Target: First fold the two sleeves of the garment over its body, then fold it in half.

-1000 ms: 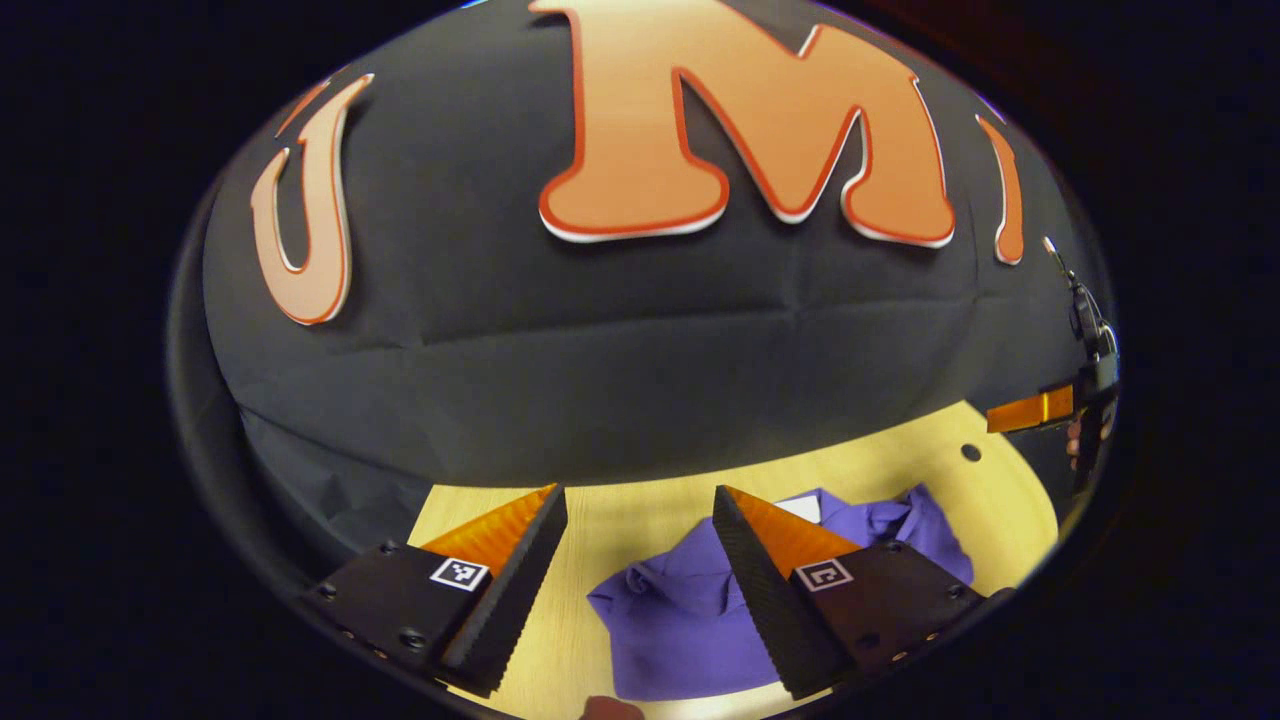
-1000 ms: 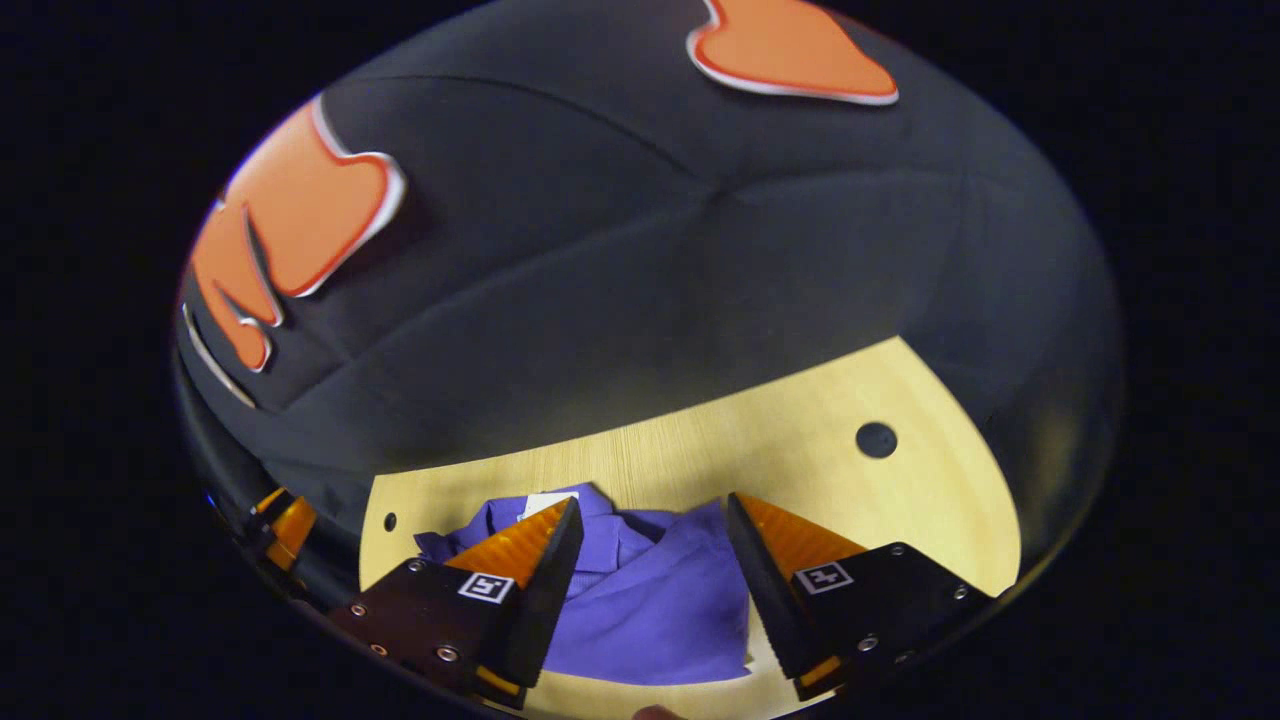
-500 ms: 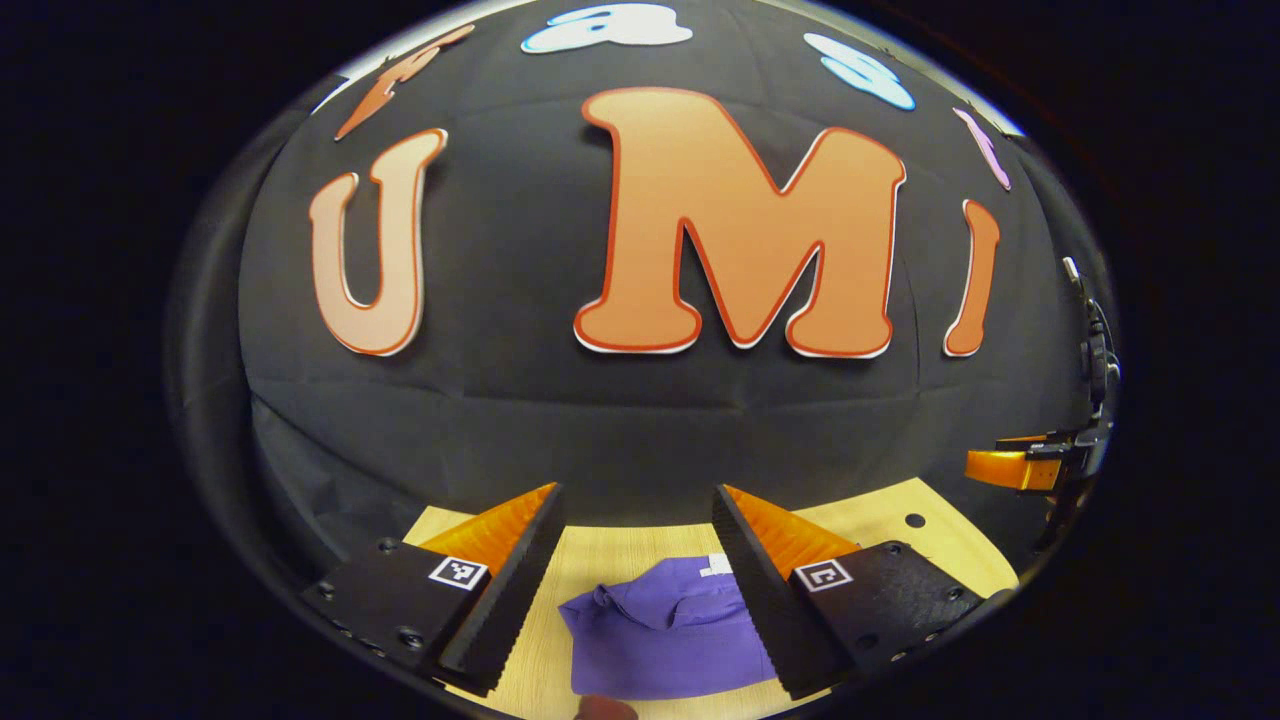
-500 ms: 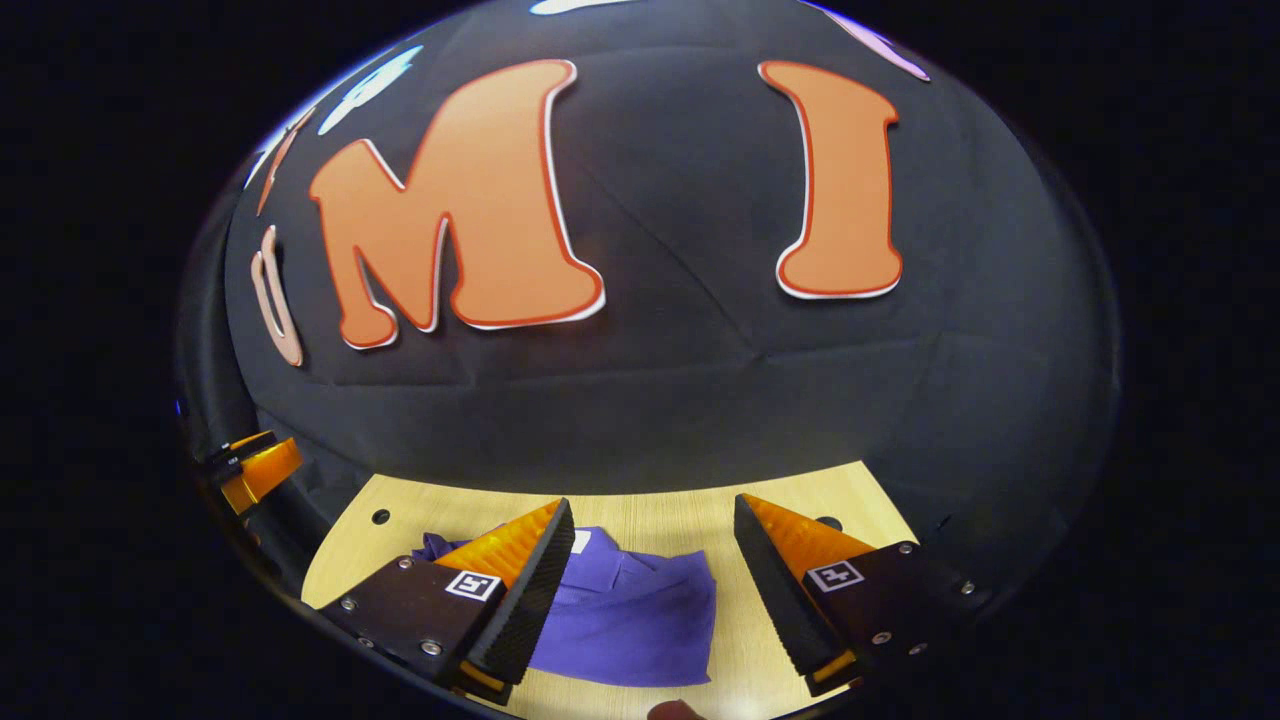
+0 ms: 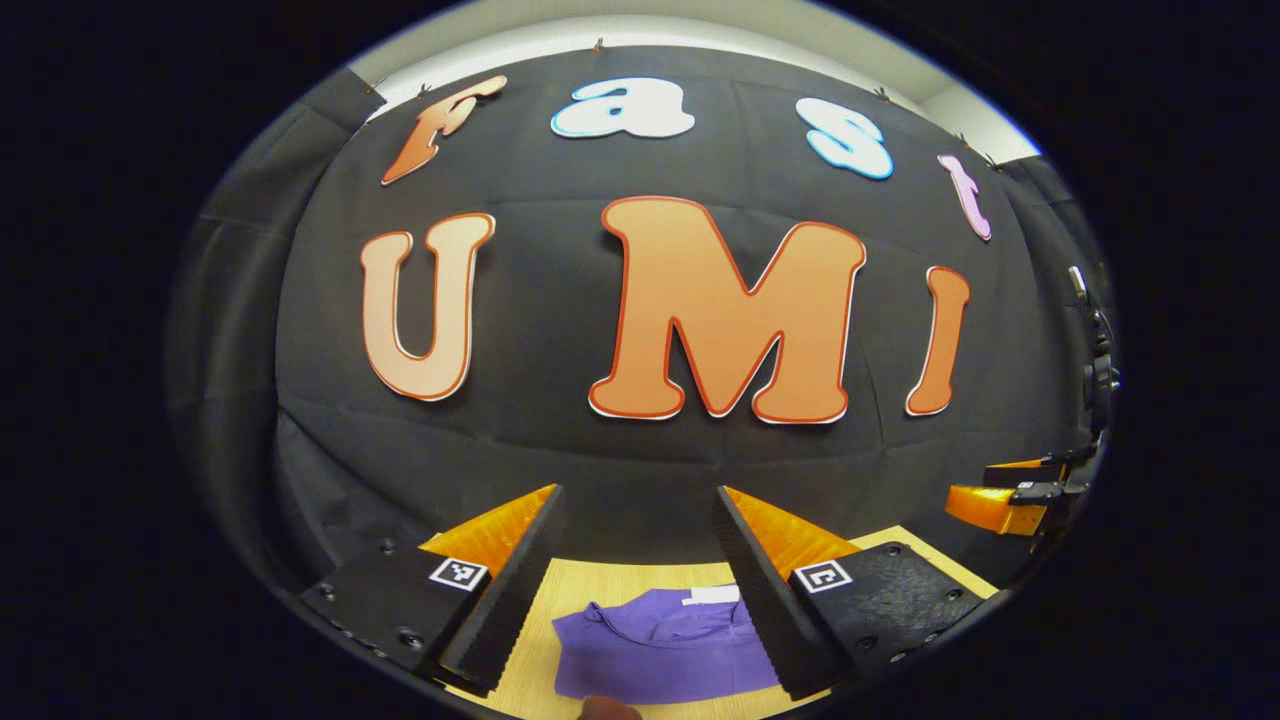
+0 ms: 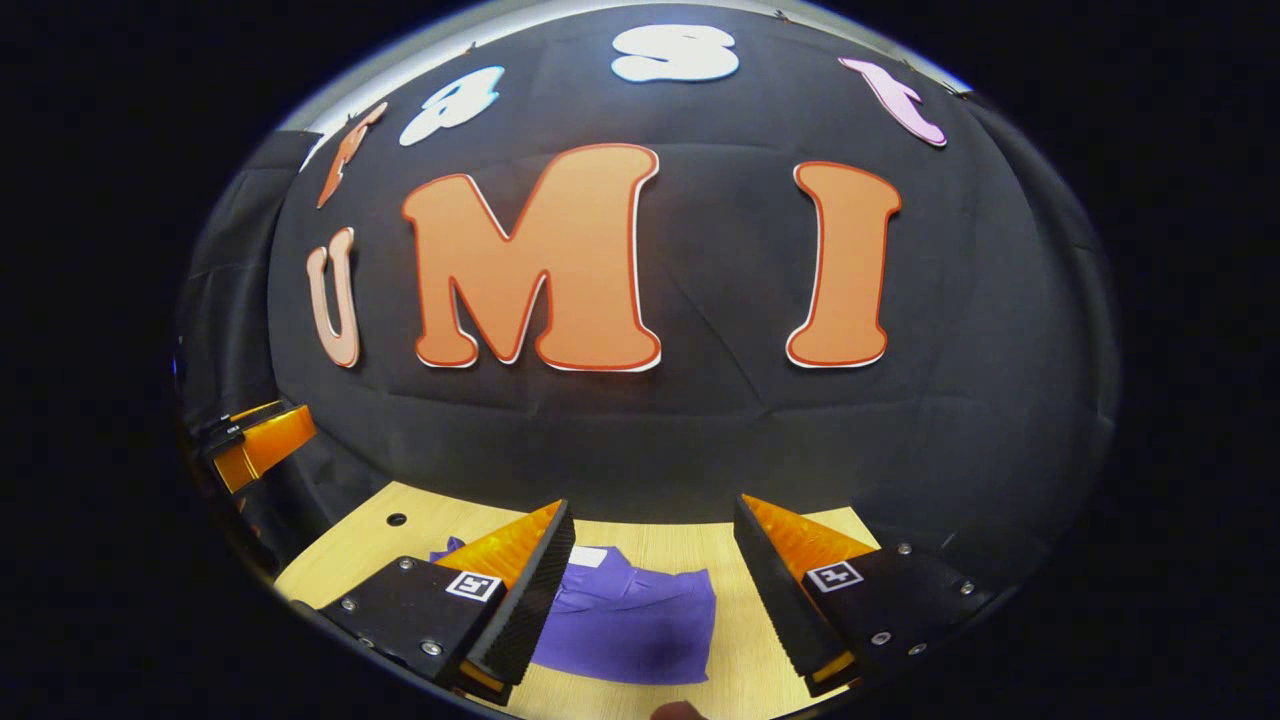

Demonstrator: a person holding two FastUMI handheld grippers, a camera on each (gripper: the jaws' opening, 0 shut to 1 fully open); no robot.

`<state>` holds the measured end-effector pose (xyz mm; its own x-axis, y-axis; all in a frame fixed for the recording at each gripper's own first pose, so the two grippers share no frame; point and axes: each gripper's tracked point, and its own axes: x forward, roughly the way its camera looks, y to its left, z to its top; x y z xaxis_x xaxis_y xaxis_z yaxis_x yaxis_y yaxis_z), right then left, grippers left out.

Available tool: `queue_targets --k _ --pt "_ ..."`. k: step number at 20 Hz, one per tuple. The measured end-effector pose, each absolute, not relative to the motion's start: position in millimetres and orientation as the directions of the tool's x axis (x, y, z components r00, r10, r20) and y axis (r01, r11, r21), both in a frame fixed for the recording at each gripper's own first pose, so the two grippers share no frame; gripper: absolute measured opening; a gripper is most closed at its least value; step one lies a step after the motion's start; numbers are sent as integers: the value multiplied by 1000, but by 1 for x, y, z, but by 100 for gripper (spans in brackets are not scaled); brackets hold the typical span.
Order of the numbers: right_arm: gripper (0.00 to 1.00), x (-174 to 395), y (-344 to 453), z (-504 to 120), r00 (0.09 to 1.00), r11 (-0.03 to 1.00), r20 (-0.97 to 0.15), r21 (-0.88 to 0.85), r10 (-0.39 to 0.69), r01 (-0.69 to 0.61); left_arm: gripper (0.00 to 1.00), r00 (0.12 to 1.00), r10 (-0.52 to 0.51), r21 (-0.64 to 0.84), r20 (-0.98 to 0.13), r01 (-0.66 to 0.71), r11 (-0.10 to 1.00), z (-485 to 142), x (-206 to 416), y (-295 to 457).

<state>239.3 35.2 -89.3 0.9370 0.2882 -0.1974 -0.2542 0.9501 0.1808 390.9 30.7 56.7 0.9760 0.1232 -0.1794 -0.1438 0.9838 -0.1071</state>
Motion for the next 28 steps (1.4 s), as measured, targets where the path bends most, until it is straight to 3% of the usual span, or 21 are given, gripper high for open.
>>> queue_targets --k 11,18,28 --pt "94 176 45 -72 942 935 -70 163 329 -315 94 990 119 -73 -77 -125 990 71 315 -9" --pt "94 127 37 -78 959 954 -86 159 269 -253 94 993 99 -38 -57 -101 994 77 278 -9" --pt "94 60 46 -79 962 956 -53 140 266 -257 95 996 51 30 -75 -49 998 62 214 -23"
